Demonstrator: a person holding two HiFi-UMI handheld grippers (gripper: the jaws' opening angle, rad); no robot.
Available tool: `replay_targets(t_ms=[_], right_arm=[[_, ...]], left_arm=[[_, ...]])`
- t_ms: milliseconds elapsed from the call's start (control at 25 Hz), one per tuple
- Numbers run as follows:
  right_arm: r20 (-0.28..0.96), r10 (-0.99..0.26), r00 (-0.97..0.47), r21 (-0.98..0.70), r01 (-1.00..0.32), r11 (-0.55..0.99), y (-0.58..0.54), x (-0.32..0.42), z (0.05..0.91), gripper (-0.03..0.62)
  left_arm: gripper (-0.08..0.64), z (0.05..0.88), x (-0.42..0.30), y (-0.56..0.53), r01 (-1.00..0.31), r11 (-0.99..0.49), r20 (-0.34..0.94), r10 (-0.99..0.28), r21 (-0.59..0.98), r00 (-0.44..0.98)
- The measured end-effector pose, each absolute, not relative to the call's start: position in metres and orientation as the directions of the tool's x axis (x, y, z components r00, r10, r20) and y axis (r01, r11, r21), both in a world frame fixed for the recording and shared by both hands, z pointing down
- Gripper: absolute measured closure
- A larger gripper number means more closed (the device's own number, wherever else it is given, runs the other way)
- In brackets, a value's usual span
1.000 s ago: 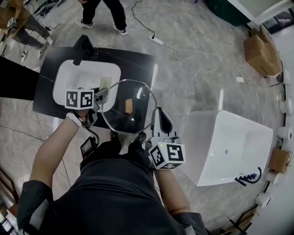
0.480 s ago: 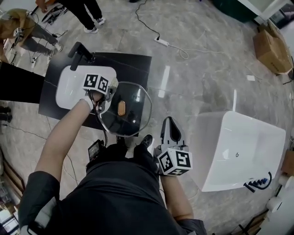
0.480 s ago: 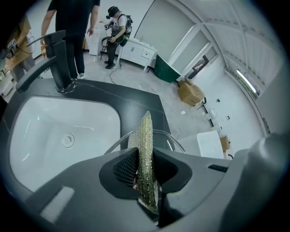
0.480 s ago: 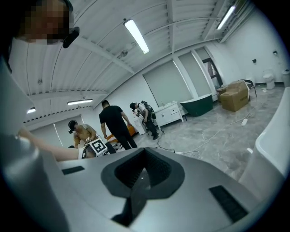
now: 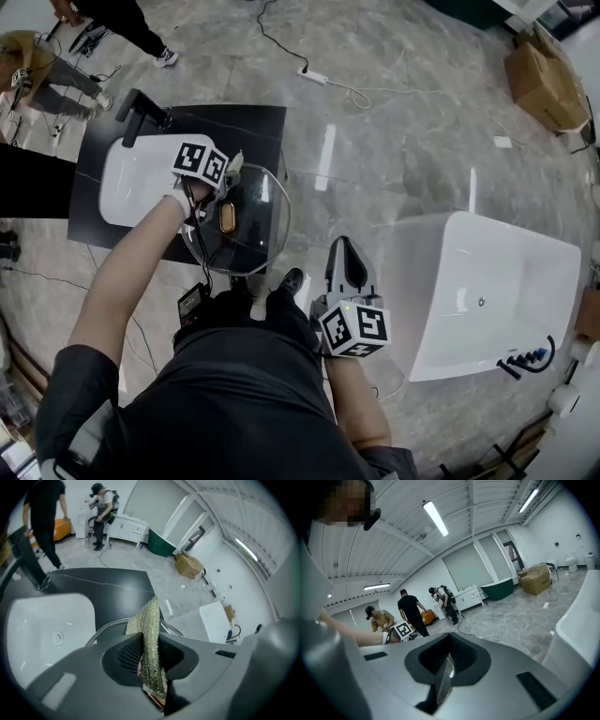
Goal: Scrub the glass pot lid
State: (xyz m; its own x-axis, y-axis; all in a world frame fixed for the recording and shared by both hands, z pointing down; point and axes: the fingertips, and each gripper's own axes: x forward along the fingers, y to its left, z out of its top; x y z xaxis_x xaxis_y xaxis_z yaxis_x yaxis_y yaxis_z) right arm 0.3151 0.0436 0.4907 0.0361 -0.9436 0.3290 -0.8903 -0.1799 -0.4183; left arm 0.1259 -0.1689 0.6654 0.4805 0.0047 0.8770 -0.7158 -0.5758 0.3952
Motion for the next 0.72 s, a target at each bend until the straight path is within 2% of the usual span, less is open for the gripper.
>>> replay_targets(t_ms=[280,560,720], right_arm=[[0.335,-0.940,0.054,-0.420,-0.885,-0.201,0.049,0.319,0.493,0.586],[0.337,-0.938,0.077,-0.426,-0.876,-0.225,0.058,0.316,0.492,0.585],[0.343,-0.935,0.087,-0.433,-0.869,-0.239,0.061,0.311,0.492,0.585]], left_arm=[[0.488,0.666,0.173,-0.129,-0.454,-0.858,0.931,0.073,0.242,0.358],[0.488,0.663,0.192,-0.080,-0.187,-0.958,0.934,0.147,0.216,0.324],[0.488,0.661,0.193,-0.050,-0.010,-0.989,0.943,0.141,0.151,0.301]])
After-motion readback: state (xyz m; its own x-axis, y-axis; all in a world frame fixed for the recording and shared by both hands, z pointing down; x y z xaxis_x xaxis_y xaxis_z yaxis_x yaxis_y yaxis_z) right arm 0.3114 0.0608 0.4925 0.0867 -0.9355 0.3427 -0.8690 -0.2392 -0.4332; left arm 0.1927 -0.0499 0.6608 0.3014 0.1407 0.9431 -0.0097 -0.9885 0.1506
